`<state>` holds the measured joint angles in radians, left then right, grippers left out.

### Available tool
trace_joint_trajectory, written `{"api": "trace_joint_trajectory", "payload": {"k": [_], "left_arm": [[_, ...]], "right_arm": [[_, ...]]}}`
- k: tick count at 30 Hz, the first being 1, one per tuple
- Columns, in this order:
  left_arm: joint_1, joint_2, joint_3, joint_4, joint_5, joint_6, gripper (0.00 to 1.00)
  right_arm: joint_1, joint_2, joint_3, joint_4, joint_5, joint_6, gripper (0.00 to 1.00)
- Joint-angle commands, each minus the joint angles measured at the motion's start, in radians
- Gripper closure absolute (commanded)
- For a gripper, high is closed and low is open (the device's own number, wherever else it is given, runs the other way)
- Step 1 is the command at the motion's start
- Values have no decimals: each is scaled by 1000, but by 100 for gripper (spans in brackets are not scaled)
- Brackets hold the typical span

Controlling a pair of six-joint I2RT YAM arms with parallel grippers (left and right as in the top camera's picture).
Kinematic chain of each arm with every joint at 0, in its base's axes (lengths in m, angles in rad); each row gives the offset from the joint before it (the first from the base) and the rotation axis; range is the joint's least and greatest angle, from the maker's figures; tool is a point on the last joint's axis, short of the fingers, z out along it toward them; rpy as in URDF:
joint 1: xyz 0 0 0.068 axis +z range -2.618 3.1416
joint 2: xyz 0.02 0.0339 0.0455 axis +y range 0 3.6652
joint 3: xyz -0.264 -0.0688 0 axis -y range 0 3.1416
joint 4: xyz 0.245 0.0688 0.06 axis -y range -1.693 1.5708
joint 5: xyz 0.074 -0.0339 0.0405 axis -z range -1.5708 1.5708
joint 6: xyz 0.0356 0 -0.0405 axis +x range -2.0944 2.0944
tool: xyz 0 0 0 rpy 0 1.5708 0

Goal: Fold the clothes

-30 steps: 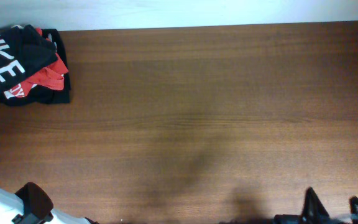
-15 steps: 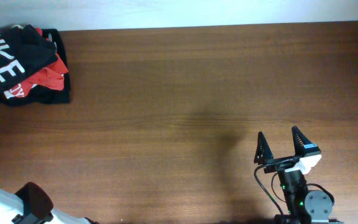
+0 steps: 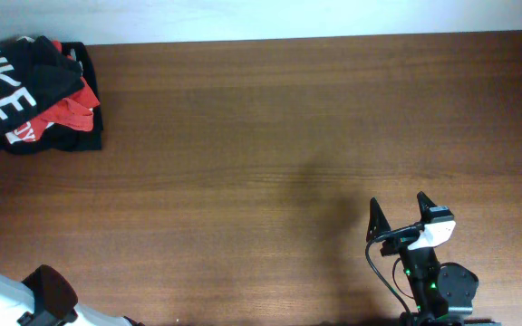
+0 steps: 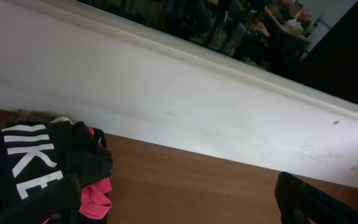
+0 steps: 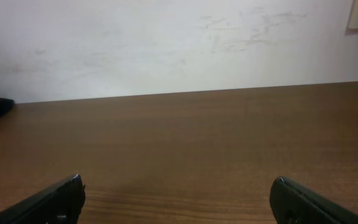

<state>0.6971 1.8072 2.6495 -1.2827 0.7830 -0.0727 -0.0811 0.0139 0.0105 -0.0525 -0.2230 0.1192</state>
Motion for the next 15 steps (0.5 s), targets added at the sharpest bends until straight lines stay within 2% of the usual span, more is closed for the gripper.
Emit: {"api": "trace_joint_trajectory", "payload": {"k": [1, 4, 6, 8, 9, 10, 11, 12, 13, 14, 15], "left_arm": [[-13, 0, 4, 1, 3, -2, 1], [-60, -109, -29, 1, 3, -2, 1], [-197, -301, -175, 2, 3, -2, 1], [-341, -554, -514, 54, -57, -2, 1], [-394, -716, -749, 127, -170, -2, 1], [-420, -801, -878, 157, -241, -1, 1], [-457, -938, -1081, 218, -339, -2, 1], [-502, -1119, -1330, 334, -449, -2, 1], [-545, -1246, -1487, 439, -503, -2, 1], [-589, -1369, -1643, 555, -525, 0, 1], [-644, -1558, -1872, 714, -530, 21, 1]], "right_arm": [[-5, -5, -5, -5, 10, -8, 1], [-5, -5, -5, -5, 10, -8, 1], [-5, -5, -5, -5, 10, -8, 1], [-5, -5, -5, -5, 10, -8, 1], [-5, -5, -5, -5, 10, -8, 1], [-5, -5, -5, -5, 10, -8, 1], [-5, -5, -5, -5, 10, -8, 1], [-5, -5, -5, -5, 10, -8, 1], [-5, -5, -5, -5, 10, -8, 1], [-5, -5, -5, -5, 10, -8, 1], [-5, -5, -5, -5, 10, -8, 1]]}}
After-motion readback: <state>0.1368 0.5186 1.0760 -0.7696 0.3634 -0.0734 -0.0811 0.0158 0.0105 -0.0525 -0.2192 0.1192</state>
